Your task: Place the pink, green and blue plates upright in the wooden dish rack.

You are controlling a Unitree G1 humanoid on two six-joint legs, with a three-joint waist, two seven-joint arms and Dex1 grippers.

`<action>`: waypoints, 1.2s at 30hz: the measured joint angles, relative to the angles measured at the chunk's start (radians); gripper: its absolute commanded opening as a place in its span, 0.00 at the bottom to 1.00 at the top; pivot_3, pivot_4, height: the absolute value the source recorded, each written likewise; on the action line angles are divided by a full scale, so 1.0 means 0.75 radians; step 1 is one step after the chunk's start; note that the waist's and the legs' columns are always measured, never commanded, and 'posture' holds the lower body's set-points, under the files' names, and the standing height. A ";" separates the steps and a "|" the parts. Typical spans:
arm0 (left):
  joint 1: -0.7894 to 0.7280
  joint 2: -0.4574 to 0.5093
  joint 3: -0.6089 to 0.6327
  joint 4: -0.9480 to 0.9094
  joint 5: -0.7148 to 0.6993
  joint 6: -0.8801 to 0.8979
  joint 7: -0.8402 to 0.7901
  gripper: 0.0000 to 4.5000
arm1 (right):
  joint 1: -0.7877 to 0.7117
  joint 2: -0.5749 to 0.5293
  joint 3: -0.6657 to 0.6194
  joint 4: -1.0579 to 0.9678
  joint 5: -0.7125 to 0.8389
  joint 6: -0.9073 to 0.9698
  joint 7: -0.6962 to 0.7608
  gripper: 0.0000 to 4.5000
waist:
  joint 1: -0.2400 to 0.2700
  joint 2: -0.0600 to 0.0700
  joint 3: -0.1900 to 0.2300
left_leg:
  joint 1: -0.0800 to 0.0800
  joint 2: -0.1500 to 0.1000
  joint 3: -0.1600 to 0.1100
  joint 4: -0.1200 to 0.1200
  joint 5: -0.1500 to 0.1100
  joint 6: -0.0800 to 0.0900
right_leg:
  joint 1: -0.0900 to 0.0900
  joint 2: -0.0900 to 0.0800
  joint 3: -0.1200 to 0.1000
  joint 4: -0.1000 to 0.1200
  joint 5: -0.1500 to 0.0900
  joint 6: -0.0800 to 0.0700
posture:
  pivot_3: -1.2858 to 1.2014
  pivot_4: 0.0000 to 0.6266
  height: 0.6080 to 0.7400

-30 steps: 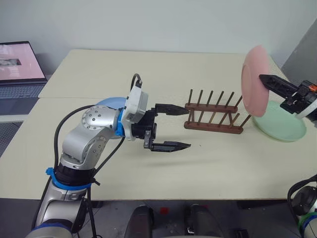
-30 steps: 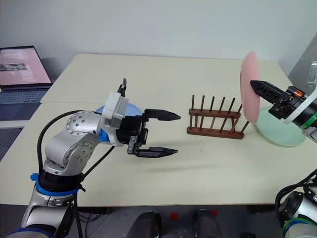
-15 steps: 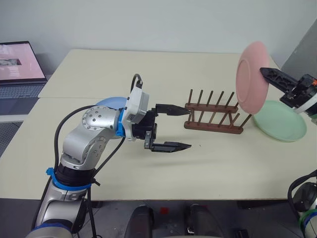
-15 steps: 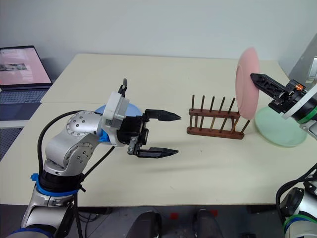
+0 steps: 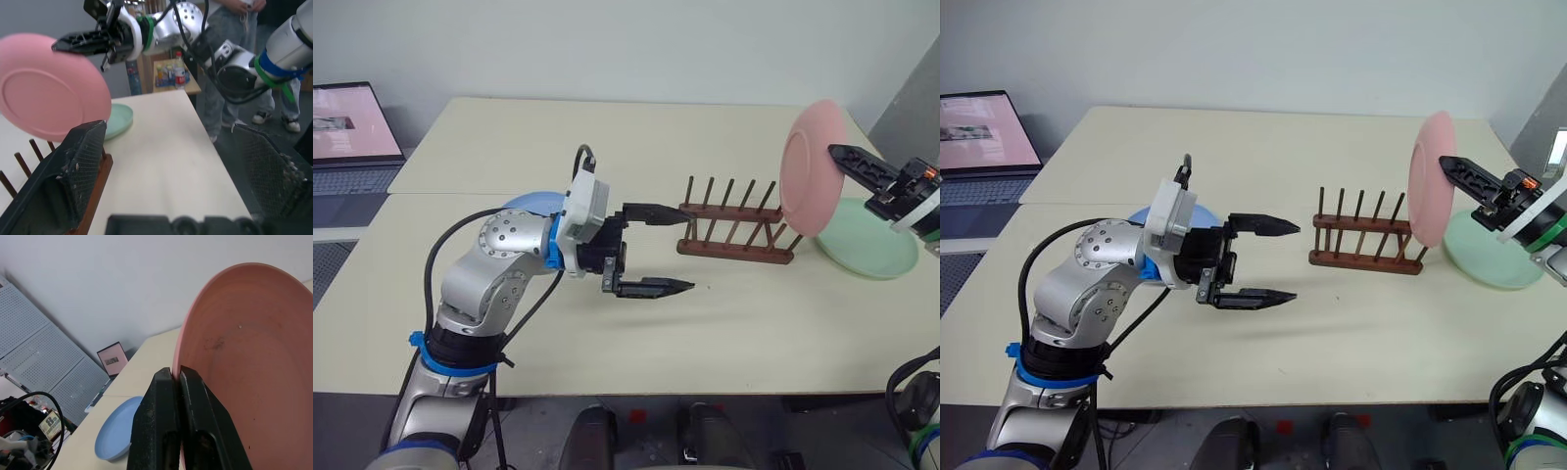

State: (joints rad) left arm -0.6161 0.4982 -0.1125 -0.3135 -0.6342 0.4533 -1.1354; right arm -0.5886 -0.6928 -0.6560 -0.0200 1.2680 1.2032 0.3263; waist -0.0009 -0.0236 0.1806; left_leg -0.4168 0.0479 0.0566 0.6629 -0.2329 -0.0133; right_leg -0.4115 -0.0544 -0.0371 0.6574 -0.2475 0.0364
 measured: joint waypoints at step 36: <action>-0.030 0.059 -0.116 -0.045 0.086 0.004 0.005 1.00 | 0.871 -0.662 0.417 -0.231 -1.224 -0.937 0.633 0.99 | 0.001 0.001 0.000 | 0.000 -0.001 0.001 0.000 -0.001 0.001 | 0.003 0.000 0.002 -0.014 0.002 0.007 | 0.52 0.24 1.00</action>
State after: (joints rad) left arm -0.6384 0.5425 -0.1995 -0.3475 -0.5700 0.4564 -1.1314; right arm 0.0648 -1.1896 -0.3435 -0.1929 0.3502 0.5003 0.8011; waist -0.0003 -0.0229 0.1809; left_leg -0.4168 0.0475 0.0575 0.6626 -0.2336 -0.0125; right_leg -0.4094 -0.0544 -0.0353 0.6472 -0.2458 0.0413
